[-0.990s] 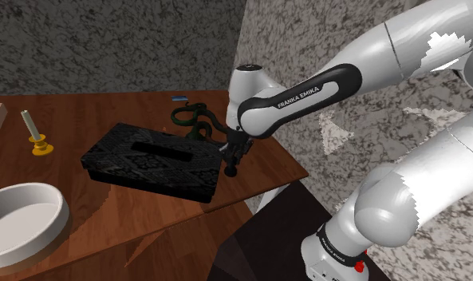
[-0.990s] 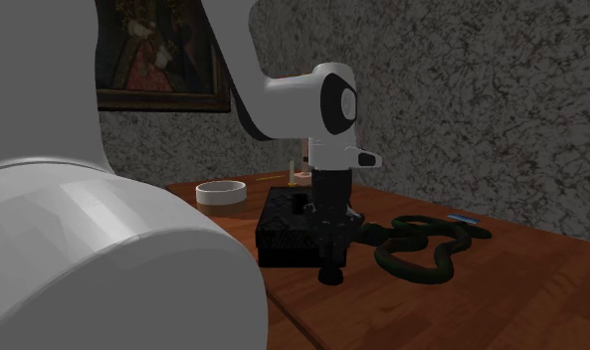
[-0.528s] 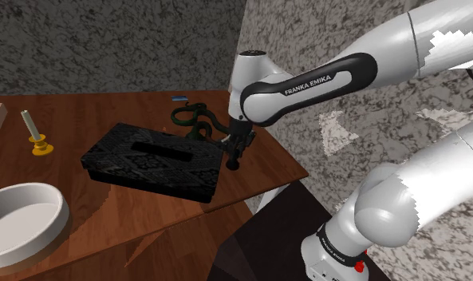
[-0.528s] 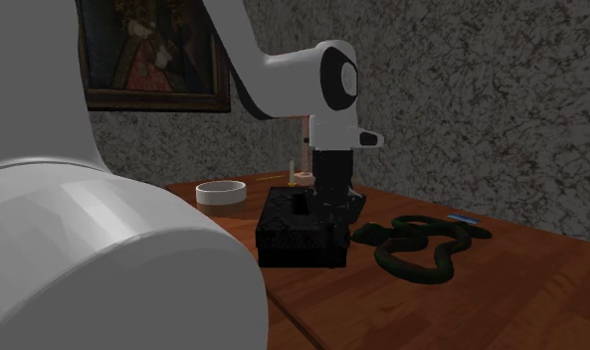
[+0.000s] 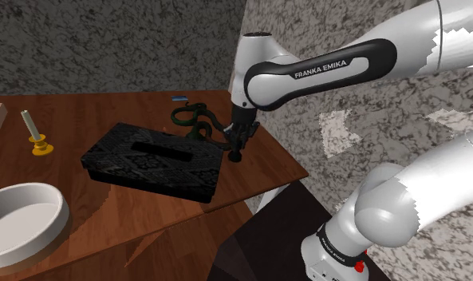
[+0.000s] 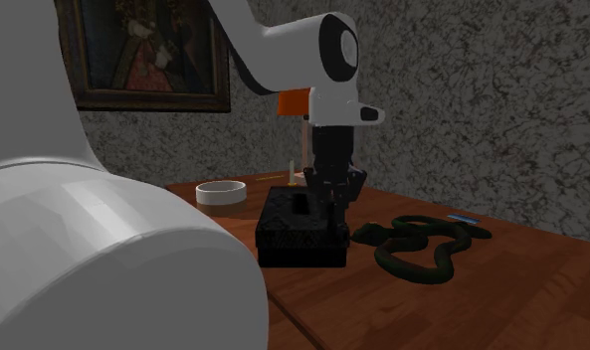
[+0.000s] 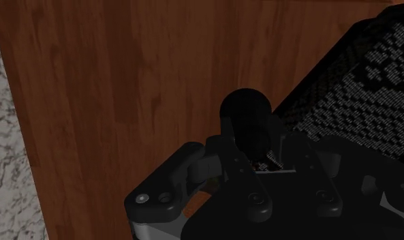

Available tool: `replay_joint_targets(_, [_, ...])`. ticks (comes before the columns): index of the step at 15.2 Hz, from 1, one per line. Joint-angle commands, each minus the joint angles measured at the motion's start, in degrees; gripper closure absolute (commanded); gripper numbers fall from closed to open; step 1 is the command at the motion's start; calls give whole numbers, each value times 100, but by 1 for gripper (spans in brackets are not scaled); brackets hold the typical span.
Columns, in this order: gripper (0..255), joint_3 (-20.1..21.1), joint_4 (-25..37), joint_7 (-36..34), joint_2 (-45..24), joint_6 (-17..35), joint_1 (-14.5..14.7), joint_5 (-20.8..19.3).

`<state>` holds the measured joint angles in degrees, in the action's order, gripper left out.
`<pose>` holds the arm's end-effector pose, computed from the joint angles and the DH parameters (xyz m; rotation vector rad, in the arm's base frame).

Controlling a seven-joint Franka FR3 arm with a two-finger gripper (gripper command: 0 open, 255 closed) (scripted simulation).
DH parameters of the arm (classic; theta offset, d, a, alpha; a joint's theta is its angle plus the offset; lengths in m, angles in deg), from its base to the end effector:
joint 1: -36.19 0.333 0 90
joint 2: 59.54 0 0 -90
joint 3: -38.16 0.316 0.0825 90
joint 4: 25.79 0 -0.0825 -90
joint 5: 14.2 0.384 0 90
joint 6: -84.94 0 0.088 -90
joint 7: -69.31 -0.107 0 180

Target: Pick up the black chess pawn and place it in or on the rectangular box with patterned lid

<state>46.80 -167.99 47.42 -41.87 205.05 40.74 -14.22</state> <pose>0.4143 0.0969 0.3945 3.0624 -0.2463 -0.0970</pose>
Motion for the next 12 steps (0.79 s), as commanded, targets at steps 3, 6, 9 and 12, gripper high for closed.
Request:
replay_joint_targets(3, [255, -23, 190, 36, 160, -350, 1, 15])
replay_joint_targets(6, [255, -34, 347, 53, 253, -599, 3, 23])
replay_joint_targets(9, [255, -46, 514, 68, 333, -846, 3, 29])
replay_joint_targets(12, [255, -56, 691, 82, 399, -1089, 3, 33])
